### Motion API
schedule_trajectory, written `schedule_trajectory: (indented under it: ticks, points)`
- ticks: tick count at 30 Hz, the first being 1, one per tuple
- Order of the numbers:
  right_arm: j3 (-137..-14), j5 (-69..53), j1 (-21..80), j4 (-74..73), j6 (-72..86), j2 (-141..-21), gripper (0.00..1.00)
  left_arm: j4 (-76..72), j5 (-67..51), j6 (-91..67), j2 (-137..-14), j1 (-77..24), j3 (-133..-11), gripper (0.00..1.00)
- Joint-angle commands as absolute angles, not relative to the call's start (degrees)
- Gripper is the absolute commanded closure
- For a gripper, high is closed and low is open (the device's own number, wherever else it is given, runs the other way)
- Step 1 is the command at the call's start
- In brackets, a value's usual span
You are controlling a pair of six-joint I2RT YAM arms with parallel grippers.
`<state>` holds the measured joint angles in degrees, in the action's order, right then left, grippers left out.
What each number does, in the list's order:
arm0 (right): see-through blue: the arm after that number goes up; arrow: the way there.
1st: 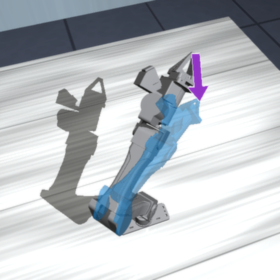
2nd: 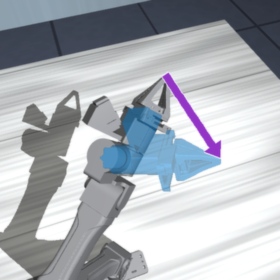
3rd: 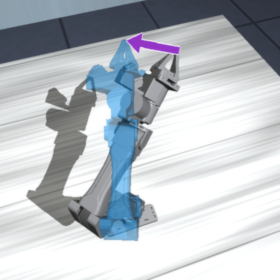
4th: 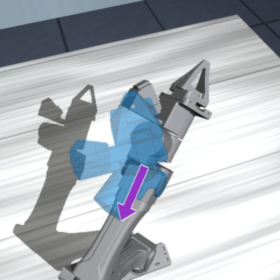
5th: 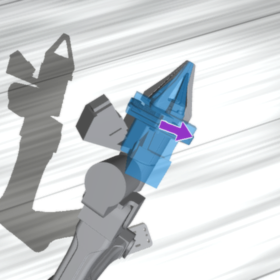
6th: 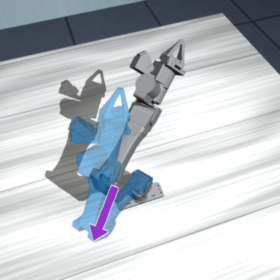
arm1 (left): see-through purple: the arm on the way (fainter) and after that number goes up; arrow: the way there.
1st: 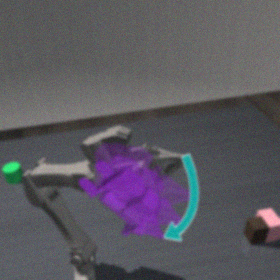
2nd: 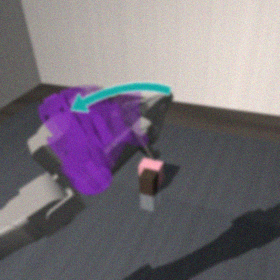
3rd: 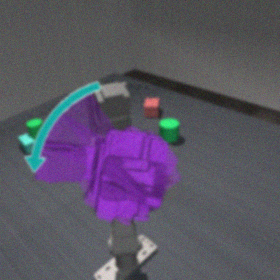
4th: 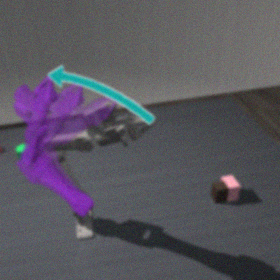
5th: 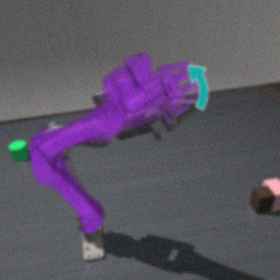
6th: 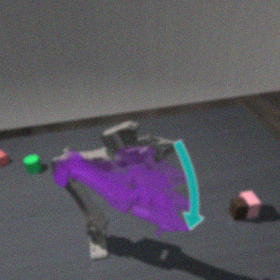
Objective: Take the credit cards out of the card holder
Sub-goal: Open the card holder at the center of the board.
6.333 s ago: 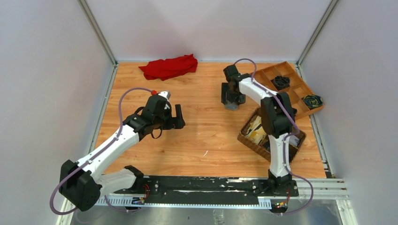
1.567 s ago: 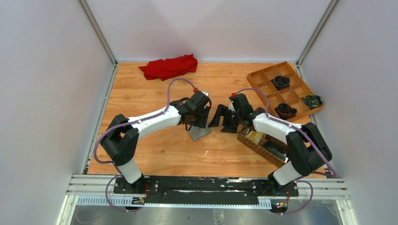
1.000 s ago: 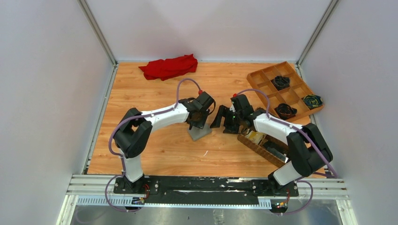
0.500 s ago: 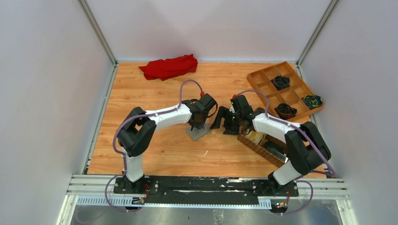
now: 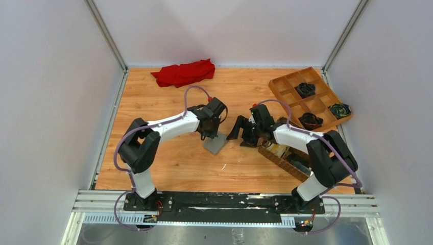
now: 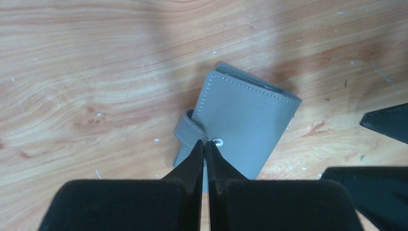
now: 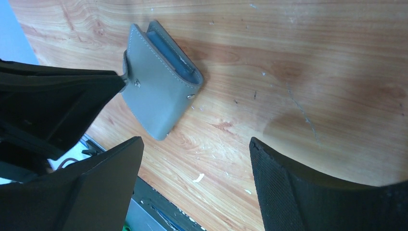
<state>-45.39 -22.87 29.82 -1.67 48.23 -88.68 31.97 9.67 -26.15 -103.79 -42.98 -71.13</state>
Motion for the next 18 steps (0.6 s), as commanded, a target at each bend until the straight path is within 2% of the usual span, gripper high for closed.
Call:
schedule_trajectory:
  ticks: [1,6,10,18]
  points:
    - [-44.5,-25.2,29.1,1.7,49.8,-90.5,0.15,30.4,-1.1,-31.4,-98.2,-38.2,-67.8,1.00]
    - [-45.2,-24.3,29.1,0.7,49.0,-90.0,0.15,26.6,-11.8,-35.8,-93.3,-31.9,-63.1,1.00]
    - [-50.1,-17.8,31.7,-8.4,44.7,-88.7,0.16,20.8,-21.6,-39.6,-89.0,-28.7,-57.5,1.00]
    - [-51.7,-15.9,33.5,-10.0,42.7,-87.9,0.15,13.8,-29.3,-45.8,-79.6,-28.6,-54.5,1.00]
